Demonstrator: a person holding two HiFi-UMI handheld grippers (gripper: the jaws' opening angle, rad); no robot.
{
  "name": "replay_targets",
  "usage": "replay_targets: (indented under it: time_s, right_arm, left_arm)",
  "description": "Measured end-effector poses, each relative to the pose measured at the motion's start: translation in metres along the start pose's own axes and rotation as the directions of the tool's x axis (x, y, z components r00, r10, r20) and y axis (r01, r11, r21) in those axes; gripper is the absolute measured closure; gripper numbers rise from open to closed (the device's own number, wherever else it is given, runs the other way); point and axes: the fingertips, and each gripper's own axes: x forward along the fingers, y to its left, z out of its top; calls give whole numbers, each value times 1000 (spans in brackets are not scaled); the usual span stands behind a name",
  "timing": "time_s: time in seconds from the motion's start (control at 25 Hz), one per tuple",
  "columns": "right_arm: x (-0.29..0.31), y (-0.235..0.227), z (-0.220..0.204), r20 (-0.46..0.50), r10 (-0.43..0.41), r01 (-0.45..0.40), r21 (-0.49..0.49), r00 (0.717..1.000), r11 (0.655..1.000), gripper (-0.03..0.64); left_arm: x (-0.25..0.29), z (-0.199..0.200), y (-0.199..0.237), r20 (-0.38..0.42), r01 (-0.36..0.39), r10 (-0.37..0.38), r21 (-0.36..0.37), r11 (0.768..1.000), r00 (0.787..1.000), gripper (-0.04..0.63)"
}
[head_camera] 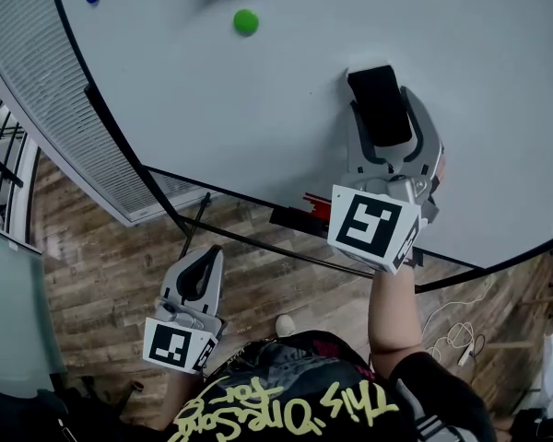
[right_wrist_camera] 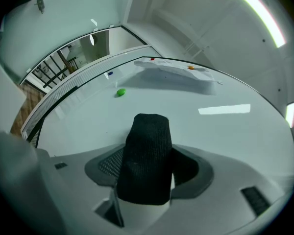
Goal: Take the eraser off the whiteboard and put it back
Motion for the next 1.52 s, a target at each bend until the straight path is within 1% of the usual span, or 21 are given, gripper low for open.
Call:
replay_targets:
  time_s: [0.08, 0.16, 0.36, 0.6, 0.72, 0.76, 0.88, 1.16, 1.36, 1.52]
  right_arm:
    - [-1, 0, -2, -11, -5, 6, 11, 1000, 1000, 350]
    - [-1, 0, -1, 6, -8, 8, 3, 1000, 1000, 350]
    - [-1, -2, 2, 26, -9, 8, 27, 1000, 1000, 348]
    - [-6, 3, 8, 51, -10, 8, 29, 999, 1000, 339]
    - [-10, 2, 8, 56, -9, 7, 28, 998, 1000, 337]
    - [-11, 2, 9, 56, -8, 6, 26, 998, 1000, 337]
    - [-14, 4, 10, 58, -2, 0, 22, 998, 1000, 337]
    - [-24, 6, 12, 78, 1, -4, 37, 997, 999, 337]
    - [-35, 9, 14, 76, 12, -15, 51, 997, 999, 339]
    - [-45, 16, 15, 68, 39, -42, 43, 997, 998, 339]
  left_arm:
    - [-2, -2, 2, -1, 2, -2, 27, 1000, 1000, 588]
    - [-3, -3, 3, -2, -1, 1, 37, 999, 1000, 588]
    - [-5, -2, 2, -7, -5, 5, 35, 999, 1000, 588]
    - [-7, -4, 4, -10, 1, 0, 28, 1000, 1000, 588]
    - [-7, -1, 0, -12, -5, 5, -7, 1000, 1000, 588]
    - [-6, -1, 0, -13, -3, 3, -7, 1000, 1000, 588]
    - [-7, -2, 0, -15, 12, -12, 30, 999, 1000, 588]
    - [-7, -1, -3, -15, 21, -21, 29, 999, 1000, 588]
    - [-9, -1, -6, -20, 31, -31, 33, 999, 999, 588]
    - [-11, 1, -8, -19, 37, -37, 38, 999, 999, 588]
